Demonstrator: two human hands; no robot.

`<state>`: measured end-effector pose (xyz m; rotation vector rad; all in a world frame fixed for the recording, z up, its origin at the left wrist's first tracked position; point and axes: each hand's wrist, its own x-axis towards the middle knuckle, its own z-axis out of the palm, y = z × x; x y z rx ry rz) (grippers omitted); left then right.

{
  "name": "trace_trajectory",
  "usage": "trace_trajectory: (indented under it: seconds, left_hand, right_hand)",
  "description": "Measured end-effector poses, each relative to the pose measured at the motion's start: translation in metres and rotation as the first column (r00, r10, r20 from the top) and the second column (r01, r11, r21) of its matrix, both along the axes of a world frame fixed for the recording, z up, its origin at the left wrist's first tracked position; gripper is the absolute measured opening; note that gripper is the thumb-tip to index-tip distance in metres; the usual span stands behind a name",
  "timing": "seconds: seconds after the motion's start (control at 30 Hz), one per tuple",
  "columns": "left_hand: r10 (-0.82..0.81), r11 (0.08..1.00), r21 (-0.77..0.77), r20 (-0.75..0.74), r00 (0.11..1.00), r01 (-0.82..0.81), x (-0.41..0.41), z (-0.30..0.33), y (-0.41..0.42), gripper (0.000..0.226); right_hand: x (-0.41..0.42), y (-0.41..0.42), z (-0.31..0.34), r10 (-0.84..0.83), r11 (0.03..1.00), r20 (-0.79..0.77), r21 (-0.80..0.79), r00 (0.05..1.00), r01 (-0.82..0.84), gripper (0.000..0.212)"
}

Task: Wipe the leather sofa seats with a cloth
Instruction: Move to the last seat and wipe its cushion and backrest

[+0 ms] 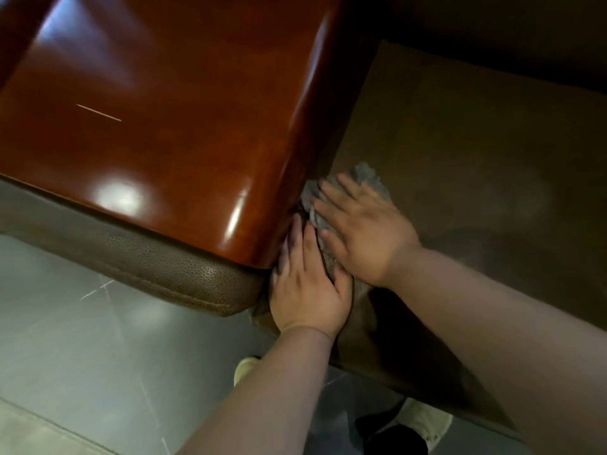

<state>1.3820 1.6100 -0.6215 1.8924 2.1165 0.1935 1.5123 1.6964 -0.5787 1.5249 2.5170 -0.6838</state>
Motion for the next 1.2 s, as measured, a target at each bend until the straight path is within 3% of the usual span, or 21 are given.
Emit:
trace_trajectory:
  seconds: [0.03,0.1,0.17,0.27,0.37,0.47,0.57,0.63,0.73,0.8,0.9,1.0,1.1,1.2]
  left_hand:
    - [0.002,1.0,0.004,0.003,1.0,-0.002,0.0,0.001,0.0,0.08]
    - [0.007,1.0,0.02,-0.006,1.0,-0.007,0.0,-0.002,0.0,0.081]
    - [0.022,0.999,0.044,-0.008,1.0,-0.022,0.001,-0.007,-0.001,0.082]
    - [0.039,0.997,0.065,0.001,0.999,-0.039,0.003,-0.011,-0.001,0.083]
    - [0.03,0.997,0.072,-0.005,1.0,-0.029,0.003,-0.011,-0.002,0.084]
    - [0.016,0.999,0.043,0.013,1.0,-0.017,0.002,-0.007,-0.002,0.084]
    - [0.008,0.999,0.034,0.006,1.0,-0.009,0.001,-0.003,-0.002,0.082]
    - [0.012,0.999,0.034,0.007,1.0,-0.012,0.001,-0.003,-0.003,0.082]
    - [0.011,0.999,0.048,0.013,1.0,-0.012,0.001,-0.006,-0.003,0.083]
    - [-0.006,0.999,0.052,0.005,1.0,0.006,0.0,-0.008,-0.003,0.082]
    - [-0.038,0.998,0.047,0.004,0.999,0.038,0.0,-0.005,-0.002,0.078]
    - [-0.062,0.997,0.038,-0.015,0.998,0.062,-0.001,-0.003,-0.001,0.078]
    - [-0.065,0.997,0.038,-0.044,0.997,0.067,-0.001,-0.006,-0.003,0.079]
    - [-0.057,0.997,0.045,-0.053,0.997,0.059,0.0,-0.009,-0.002,0.08]
  right_hand:
    - [0.009,0.005,0.001,0.041,0.999,0.023,-0.03,0.999,-0.04,0.064]
    - [0.022,0.033,-0.008,0.05,0.996,0.065,0.074,0.997,-0.054,0.066]
    - [0.031,0.08,-0.018,-0.128,0.976,0.071,0.189,0.989,0.113,0.065]
    - [0.014,0.134,-0.028,-0.363,0.93,0.222,0.038,0.905,0.364,0.071]
    - [-0.016,0.113,-0.022,-0.22,0.976,0.197,0.047,0.956,0.215,0.089]
    - [-0.013,0.028,-0.008,-0.054,0.996,0.01,0.074,0.998,0.053,0.072]
    - [0.016,0.003,0.01,0.127,0.99,0.034,-0.064,0.991,-0.124,0.069]
    - [0.036,0.024,0.002,0.074,0.997,0.108,0.025,0.991,-0.078,0.072]
    - [0.047,0.044,-0.008,-0.235,0.969,0.164,0.118,0.958,0.218,0.076]
    - [0.029,0.025,-0.01,-0.329,0.942,0.18,0.125,0.927,0.31,0.071]
    - [0.008,-0.037,0.002,-0.231,0.971,0.125,0.086,0.965,0.221,0.064]
    - [0.043,-0.056,0.006,-0.177,0.984,0.105,0.028,0.979,0.175,0.064]
    - [0.12,-0.023,-0.013,-0.446,0.893,0.157,0.151,0.881,0.425,0.078]
    - [0.161,0.01,-0.016,-0.739,0.666,0.235,0.12,0.631,0.736,0.074]
